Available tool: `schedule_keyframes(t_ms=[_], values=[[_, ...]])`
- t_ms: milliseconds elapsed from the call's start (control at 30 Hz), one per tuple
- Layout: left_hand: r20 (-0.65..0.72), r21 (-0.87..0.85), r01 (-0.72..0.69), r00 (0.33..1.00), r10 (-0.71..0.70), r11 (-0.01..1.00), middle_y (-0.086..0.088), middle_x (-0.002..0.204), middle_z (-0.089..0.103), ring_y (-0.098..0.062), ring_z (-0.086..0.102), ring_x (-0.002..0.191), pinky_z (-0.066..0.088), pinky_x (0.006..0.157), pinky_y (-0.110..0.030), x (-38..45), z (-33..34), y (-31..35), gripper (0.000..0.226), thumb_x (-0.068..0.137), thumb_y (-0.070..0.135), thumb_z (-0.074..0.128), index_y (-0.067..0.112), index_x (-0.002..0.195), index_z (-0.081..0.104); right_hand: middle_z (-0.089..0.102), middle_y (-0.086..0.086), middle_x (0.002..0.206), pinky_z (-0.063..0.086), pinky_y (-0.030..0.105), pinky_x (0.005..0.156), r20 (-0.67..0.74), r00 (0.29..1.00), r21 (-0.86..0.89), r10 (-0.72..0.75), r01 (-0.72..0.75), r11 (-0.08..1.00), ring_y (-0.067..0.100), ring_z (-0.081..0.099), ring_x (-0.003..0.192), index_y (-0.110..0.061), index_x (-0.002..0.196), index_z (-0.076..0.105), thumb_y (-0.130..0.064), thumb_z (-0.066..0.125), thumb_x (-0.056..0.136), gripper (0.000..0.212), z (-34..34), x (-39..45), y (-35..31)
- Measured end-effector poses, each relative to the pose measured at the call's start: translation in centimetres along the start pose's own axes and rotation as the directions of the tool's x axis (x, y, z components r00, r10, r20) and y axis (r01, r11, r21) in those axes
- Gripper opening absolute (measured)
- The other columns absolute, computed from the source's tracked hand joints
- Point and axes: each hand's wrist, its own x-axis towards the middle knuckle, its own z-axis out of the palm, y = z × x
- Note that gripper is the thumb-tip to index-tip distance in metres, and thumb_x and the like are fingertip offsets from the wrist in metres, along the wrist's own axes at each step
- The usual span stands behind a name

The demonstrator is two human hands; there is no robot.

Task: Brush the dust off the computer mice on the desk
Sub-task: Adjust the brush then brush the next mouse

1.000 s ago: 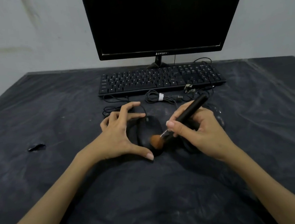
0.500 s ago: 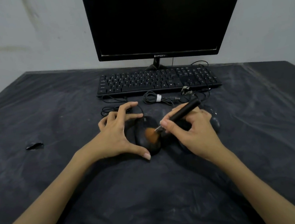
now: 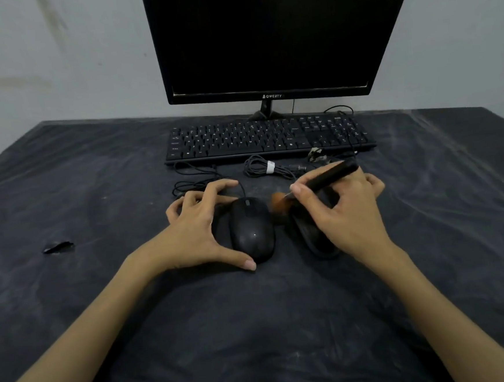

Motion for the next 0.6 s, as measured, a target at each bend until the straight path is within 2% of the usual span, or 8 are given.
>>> schedule_keyframes(t_ms=[67,100,200,300,367,433,533,600], values=[[0.000,-0.012,0.006,1.000,-0.006,1.000,0.031,0.129,0.044,0.000,0.018,0.128,0.002,0.107,-0.031,0.0,0.0,0.0,0.116,0.038,0.069,0.079,0.052,0.131,0.011,0.062,-0.030,0.086,0.028,0.044,0.105,0.113,0.993,0.156,-0.021,0.003,0.988,0.012,0.058,0.109,-0.042,0.073,0.066,-0.053,0.059,0.079,0.014,0.2,-0.6,-0.3],[0.002,-0.019,0.011,1.000,-0.011,1.000,0.031,0.129,0.044,0.000,0.018,0.128,0.003,0.107,-0.031,0.1,-0.1,0.1,0.117,0.038,0.068,0.080,0.052,0.131,0.011,0.064,-0.026,0.089,0.034,0.049,0.103,0.199,0.979,0.247,-0.042,-0.008,0.969,0.011,0.059,0.107,-0.042,0.074,0.068,-0.054,0.060,0.078,0.015,0.5,-1.0,-0.5],[-0.003,-0.027,0.018,1.000,-0.018,0.999,0.030,0.128,0.044,0.000,0.018,0.128,0.004,0.107,-0.032,0.0,-0.2,0.2,0.119,0.037,0.065,0.083,0.051,0.131,0.011,0.068,-0.020,0.087,0.029,0.042,0.105,0.358,0.929,0.289,-0.095,-0.013,0.957,0.004,0.052,0.114,-0.045,0.072,0.067,-0.054,0.061,0.076,0.012,0.9,-1.6,-0.7],[-0.006,-0.027,0.018,1.000,-0.018,0.999,0.030,0.129,0.045,0.000,0.018,0.129,0.003,0.108,-0.032,0.0,-0.2,0.2,0.119,0.038,0.065,0.083,0.051,0.132,0.011,0.064,-0.024,0.090,0.024,0.039,0.107,0.225,0.974,0.169,-0.023,-0.016,0.985,0.008,0.049,0.118,-0.050,0.068,0.064,-0.060,0.057,0.073,0.013,0.4,-0.6,-0.4],[-0.013,-0.027,0.020,1.000,-0.020,0.999,0.031,0.128,0.046,0.000,0.019,0.129,0.003,0.107,-0.031,0.0,-0.2,0.1,0.119,0.037,0.066,0.082,0.051,0.132,0.011,0.056,-0.036,0.090,0.016,0.030,0.100,0.132,0.991,0.024,-0.028,0.025,0.999,0.001,0.044,0.116,-0.050,0.070,0.061,-0.057,0.058,0.075,0.009,0.2,-0.1,0.1],[-0.015,-0.031,0.019,1.000,-0.020,0.999,0.032,0.127,0.046,0.000,0.019,0.129,0.003,0.107,-0.030,0.0,-0.1,0.1,0.120,0.036,0.067,0.082,0.052,0.131,0.010,0.053,-0.039,0.093,0.012,0.022,0.092,0.118,0.992,-0.032,-0.031,0.035,0.999,-0.004,0.040,0.114,-0.047,0.074,0.063,-0.057,0.057,0.075,0.011,0.1,-0.3,0.2],[-0.017,-0.044,0.023,1.000,-0.024,0.999,0.033,0.126,0.046,0.001,0.019,0.129,0.003,0.106,-0.030,0.1,-0.1,0.1,0.121,0.035,0.067,0.082,0.052,0.131,0.009,0.058,-0.021,0.101,0.011,0.019,0.101,0.165,0.984,0.060,-0.066,0.057,0.997,0.000,0.043,0.120,-0.045,0.074,0.066,-0.061,0.052,0.073,0.022,0.5,-1.4,0.1],[-0.015,-0.053,0.028,0.999,-0.029,0.998,0.032,0.127,0.046,0.000,0.019,0.130,0.004,0.106,-0.031,0.1,-0.1,0.1,0.122,0.035,0.067,0.082,0.053,0.131,0.008,0.062,-0.010,0.106,0.016,0.030,0.111,0.263,0.963,0.191,-0.058,0.007,0.982,0.008,0.043,0.125,-0.044,0.082,0.068,-0.063,0.054,0.073,0.025,0.6,-1.7,0.0]])
